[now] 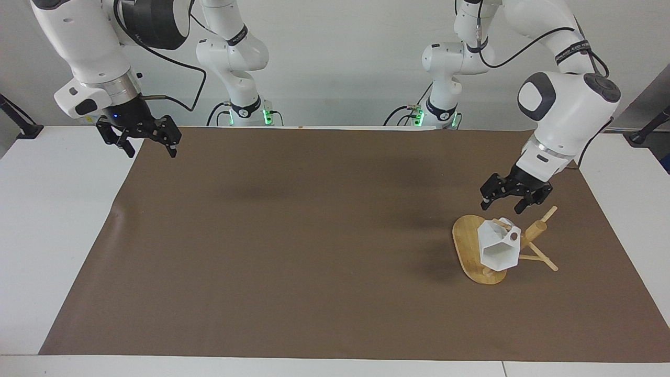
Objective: Hang cup on rack
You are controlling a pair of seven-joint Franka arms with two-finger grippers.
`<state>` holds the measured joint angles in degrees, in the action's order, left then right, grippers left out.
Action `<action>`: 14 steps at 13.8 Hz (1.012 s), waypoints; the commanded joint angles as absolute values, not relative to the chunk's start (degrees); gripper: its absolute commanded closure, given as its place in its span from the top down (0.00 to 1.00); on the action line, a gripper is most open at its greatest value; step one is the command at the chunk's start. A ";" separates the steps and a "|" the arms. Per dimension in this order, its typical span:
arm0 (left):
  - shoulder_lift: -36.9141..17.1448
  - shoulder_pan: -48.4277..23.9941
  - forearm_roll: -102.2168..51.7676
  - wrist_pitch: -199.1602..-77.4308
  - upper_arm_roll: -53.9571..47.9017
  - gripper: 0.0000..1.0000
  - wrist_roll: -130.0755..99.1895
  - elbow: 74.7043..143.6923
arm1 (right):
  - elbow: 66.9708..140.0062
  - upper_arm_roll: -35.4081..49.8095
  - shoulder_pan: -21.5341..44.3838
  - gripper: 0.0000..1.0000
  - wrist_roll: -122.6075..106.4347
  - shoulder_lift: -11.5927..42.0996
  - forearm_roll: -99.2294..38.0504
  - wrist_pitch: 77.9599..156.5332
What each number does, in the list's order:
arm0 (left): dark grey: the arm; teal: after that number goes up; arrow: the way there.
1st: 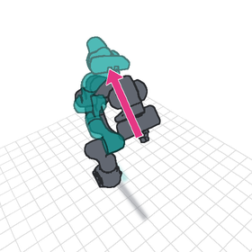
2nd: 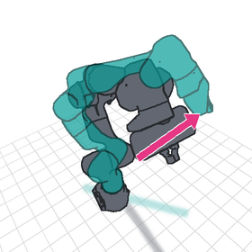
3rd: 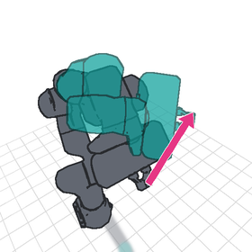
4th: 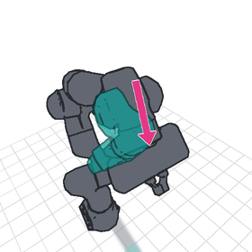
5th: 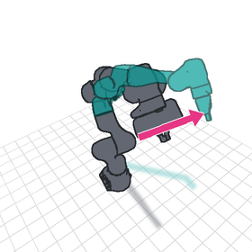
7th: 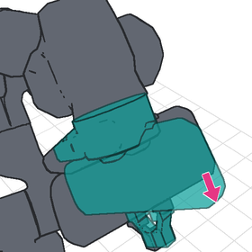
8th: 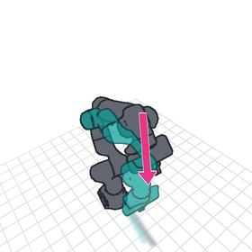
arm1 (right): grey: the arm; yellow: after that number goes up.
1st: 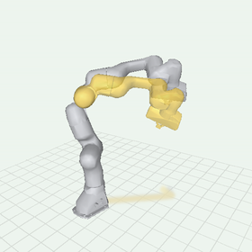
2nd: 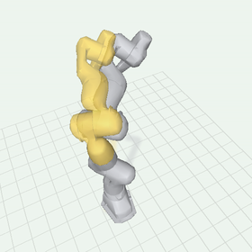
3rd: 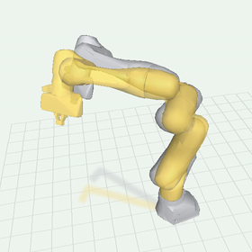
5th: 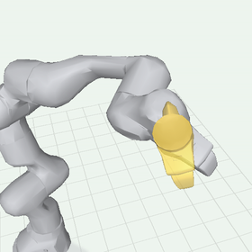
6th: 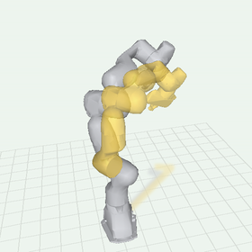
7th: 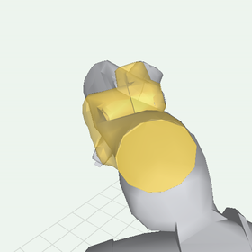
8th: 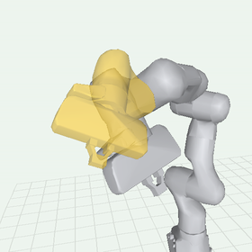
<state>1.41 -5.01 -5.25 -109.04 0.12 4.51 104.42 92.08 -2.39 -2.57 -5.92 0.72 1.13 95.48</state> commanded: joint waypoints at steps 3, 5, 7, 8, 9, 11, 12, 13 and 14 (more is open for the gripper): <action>3.69 -5.45 0.79 -97.41 -0.44 1.00 3.60 99.59 | 92.64 -2.11 -2.90 1.00 -5.98 -0.09 0.97 94.66; 3.69 -5.45 1.05 -93.53 -0.44 1.00 3.60 97.04 | 92.64 -2.11 -2.90 1.00 -5.89 -0.09 0.97 94.66; 3.43 -5.45 1.67 -91.24 -0.44 1.00 3.78 94.67 | 92.64 -2.11 -2.90 1.00 -5.89 -0.09 0.97 94.66; 3.34 -5.45 1.50 -90.71 -0.53 1.00 3.69 94.31 | 92.64 -2.11 -2.90 1.00 -5.98 -0.09 0.97 94.66; 3.60 -5.36 1.41 -91.14 -0.53 1.00 3.34 94.65 | 92.64 -2.11 -2.90 1.00 -5.89 -0.09 0.97 94.66; 3.78 -5.36 1.41 -91.41 -0.62 1.00 3.51 95.27 | 92.64 -2.11 -2.90 1.00 -5.98 -0.09 0.97 94.66; 3.78 -5.36 1.41 -91.49 -0.62 1.00 3.60 95.27 | 92.64 -2.11 -2.90 1.00 -5.98 -0.09 0.97 94.66; 3.78 -5.36 1.41 -91.67 -0.62 1.00 3.60 95.27 | 92.64 -2.11 -2.90 1.00 -5.98 -0.09 0.97 94.66; 3.78 -5.36 1.41 -91.76 -0.62 1.00 3.43 95.27 | 92.64 -2.11 -2.90 1.00 -5.89 -0.09 0.97 94.66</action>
